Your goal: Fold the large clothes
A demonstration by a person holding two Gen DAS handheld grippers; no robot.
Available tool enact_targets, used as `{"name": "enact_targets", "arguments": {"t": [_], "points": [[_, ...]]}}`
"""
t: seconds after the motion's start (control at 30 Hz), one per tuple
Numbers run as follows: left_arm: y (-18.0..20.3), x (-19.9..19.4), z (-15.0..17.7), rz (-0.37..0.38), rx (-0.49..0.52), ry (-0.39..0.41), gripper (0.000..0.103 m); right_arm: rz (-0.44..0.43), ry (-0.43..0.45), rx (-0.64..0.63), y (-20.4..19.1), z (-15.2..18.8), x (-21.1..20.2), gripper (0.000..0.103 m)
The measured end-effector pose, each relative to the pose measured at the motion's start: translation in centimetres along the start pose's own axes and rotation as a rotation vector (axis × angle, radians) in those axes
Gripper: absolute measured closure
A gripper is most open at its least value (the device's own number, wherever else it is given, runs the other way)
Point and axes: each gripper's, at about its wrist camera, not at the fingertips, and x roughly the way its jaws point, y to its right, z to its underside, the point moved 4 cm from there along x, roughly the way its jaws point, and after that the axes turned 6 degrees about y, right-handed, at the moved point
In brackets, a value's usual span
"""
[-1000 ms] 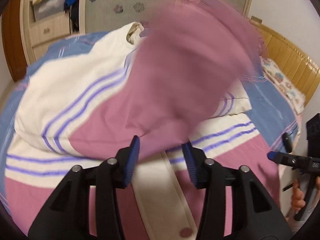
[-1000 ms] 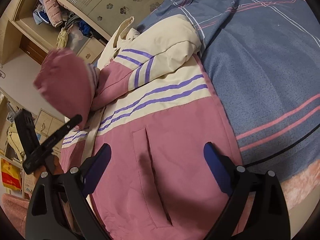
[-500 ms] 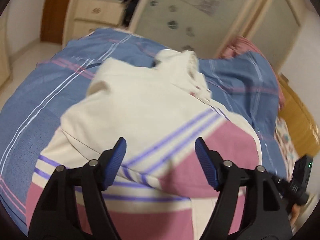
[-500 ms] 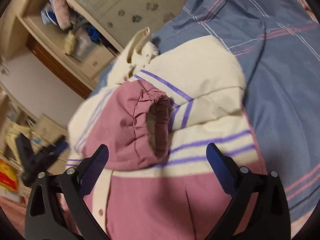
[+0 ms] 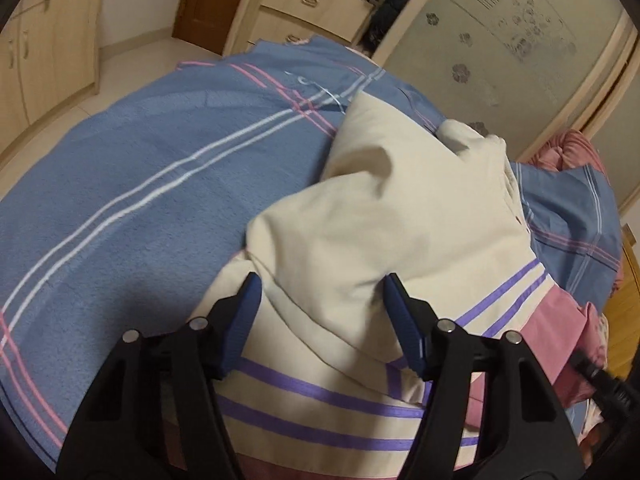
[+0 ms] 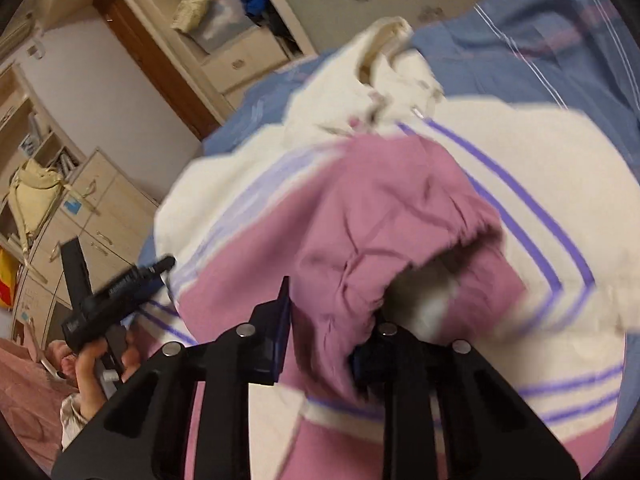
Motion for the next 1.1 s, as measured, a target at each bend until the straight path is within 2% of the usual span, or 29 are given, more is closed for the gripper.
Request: {"name": "enact_targets", "arguments": {"t": [0.1,0.23,0.27,0.3,0.33,0.37,0.4,0.43,0.47,0.5,0.53,0.6,0.67,0.7,0.77,0.83,0.9,0.97,1.03,1.1], "points": [[-1.5,-0.7,-0.7,-0.065,-0.056,0.049,0.036,-0.046,0.167,-0.085,-1.3,-3.0,-2.0,0.081],[-2.6,-1.3,-0.8,-0.053,-0.104,0.048,0.033,-0.124,0.278,-0.084,-0.4,-5.7,-4.9,0.081],[-2.6,-1.4,-0.7,-0.049,-0.103,0.049,0.032,-0.065,0.263,-0.089,0.6,-5.9,-4.9,0.081],[-2.4,-1.5,-0.7,-0.043,-0.105,0.049,0.032,-0.01,0.232,-0.083,1.7,-5.8,-4.6,0.074],[-2.1,-1.7,-0.7,-0.04,-0.109,0.046,0.032,0.076,0.145,-0.06,3.6,-5.1,-3.6,0.061],[-1.9,-2.0,-0.7,-0.041,-0.11,0.046,0.032,0.111,0.081,-0.037,4.9,-4.3,-3.0,0.054],[-1.5,-2.3,-0.8,-0.034,-0.103,0.051,0.032,0.12,0.034,-0.012,5.9,-3.6,-2.6,0.047],[-0.9,-2.7,-1.0,-0.027,-0.09,0.06,0.032,0.115,-0.003,0.028,7.5,-2.3,-2.7,0.045],[-0.4,-3.0,-1.2,-0.02,-0.072,0.071,0.031,0.123,-0.011,0.042,8.3,-1.6,-3.0,0.042],[0.4,-3.2,-1.5,-0.012,-0.045,0.083,0.03,0.143,-0.009,0.056,9.5,-0.7,-3.7,0.031],[1.3,-3.6,-2.1,-0.004,-0.006,0.102,0.03,0.155,-0.002,0.066,10.0,-0.1,-4.2,0.025],[3.3,-4.2,-3.1,0.015,0.064,0.144,0.03,0.163,0.013,0.095,11.3,0.8,-5.6,0.025],[5.9,-4.5,-4.1,0.109,0.132,0.16,0.03,0.172,0.038,0.102,12.0,1.7,-7.0,0.025],[7.3,-4.3,-4.4,0.169,0.158,0.157,0.03,0.163,0.046,0.098,11.7,2.0,-7.5,0.025],[9.3,-3.1,-4.7,0.201,0.198,0.121,0.033,0.127,0.055,0.096,11.1,2.9,-8.3,0.026],[9.7,-0.3,-5.0,0.148,0.201,0.052,0.038,0.101,0.054,0.098,10.5,3.9,-8.7,0.027],[8.5,3.2,-5.5,0.07,0.172,-0.027,0.049,0.095,0.048,0.099,10.0,4.4,-8.9,0.027],[5.0,6.5,-5.9,-0.047,0.107,-0.091,0.081,0.086,0.042,0.096,9.6,4.8,-9.1,0.027],[2.2,7.7,-6.2,-0.089,0.032,-0.099,0.083,0.082,0.04,0.088,9.4,5.1,-9.2,0.027],[1.0,7.2,-6.9,-0.138,0.013,-0.065,0.083,0.083,0.04,0.077,9.3,5.3,-9.3,0.027]]}}
